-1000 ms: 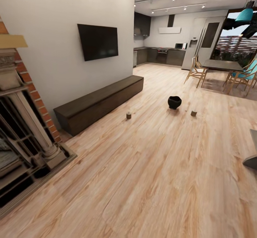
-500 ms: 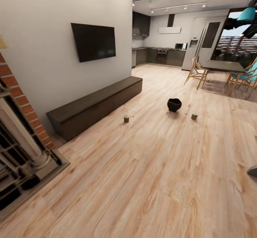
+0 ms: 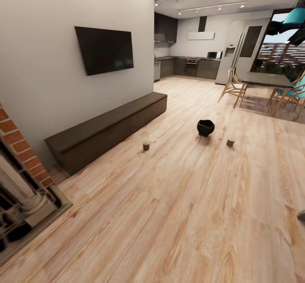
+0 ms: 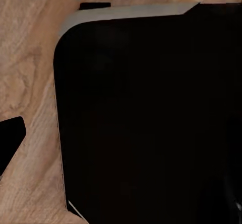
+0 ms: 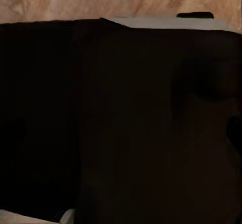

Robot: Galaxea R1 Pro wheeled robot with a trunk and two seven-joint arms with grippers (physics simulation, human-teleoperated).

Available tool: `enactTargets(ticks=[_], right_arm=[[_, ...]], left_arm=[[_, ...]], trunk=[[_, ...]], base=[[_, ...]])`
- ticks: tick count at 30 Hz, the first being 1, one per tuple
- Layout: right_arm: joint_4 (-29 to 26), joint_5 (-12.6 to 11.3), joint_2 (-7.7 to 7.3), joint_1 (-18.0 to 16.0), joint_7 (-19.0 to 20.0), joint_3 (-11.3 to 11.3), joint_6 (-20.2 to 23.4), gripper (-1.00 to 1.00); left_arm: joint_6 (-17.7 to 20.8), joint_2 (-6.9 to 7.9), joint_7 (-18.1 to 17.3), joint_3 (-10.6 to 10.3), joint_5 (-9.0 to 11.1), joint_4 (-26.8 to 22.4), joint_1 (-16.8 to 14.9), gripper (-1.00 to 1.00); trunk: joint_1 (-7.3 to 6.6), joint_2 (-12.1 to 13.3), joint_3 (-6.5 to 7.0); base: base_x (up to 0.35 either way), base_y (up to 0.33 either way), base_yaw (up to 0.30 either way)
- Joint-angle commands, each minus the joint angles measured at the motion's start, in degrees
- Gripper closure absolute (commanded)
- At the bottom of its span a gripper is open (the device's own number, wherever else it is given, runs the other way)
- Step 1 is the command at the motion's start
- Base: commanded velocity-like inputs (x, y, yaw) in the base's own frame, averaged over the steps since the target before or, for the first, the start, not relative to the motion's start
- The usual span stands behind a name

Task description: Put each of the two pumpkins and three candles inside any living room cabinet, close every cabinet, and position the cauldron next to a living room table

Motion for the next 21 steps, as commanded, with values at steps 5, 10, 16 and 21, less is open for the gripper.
enactTargets(ticks=[5,10,16,21], right_arm=[[-12.1,-0.1,-0.43,-1.1,-0.2,-0.2,1.3,-1.00],[-15.4,-0.1,-0.11,-4.1,-0.5,-0.2,2.6,-1.00],[-15.7,0.2,-0.11,-8.3,-2.8,-0.1,2.8,-1.00],[-15.6,0.0,-0.22,-9.2,-4.2,-0.1,2.0,-1.00]], left_arm=[[11.3,0.01,0.2,0.1,0.3,-17.4,-0.3,-1.00],[14.1,0.02,0.2,0.1,0.4,-24.6,-0.8,-1.00],[11.5,0.44,0.2,0.3,0.2,-25.6,-3.7,-1.00],[8.9,2.93,0.3,0.6,0.6,-25.1,-4.8,-1.00]], trunk=[[0.03,0.0,-0.04],[0.03,0.0,-0.04],[0.03,0.0,-0.04],[0.03,0.0,-0.04]], base=[[0.295,-0.142,0.000],[0.302,-0.125,0.000],[0.303,-0.130,0.000],[0.302,-0.152,0.000]])
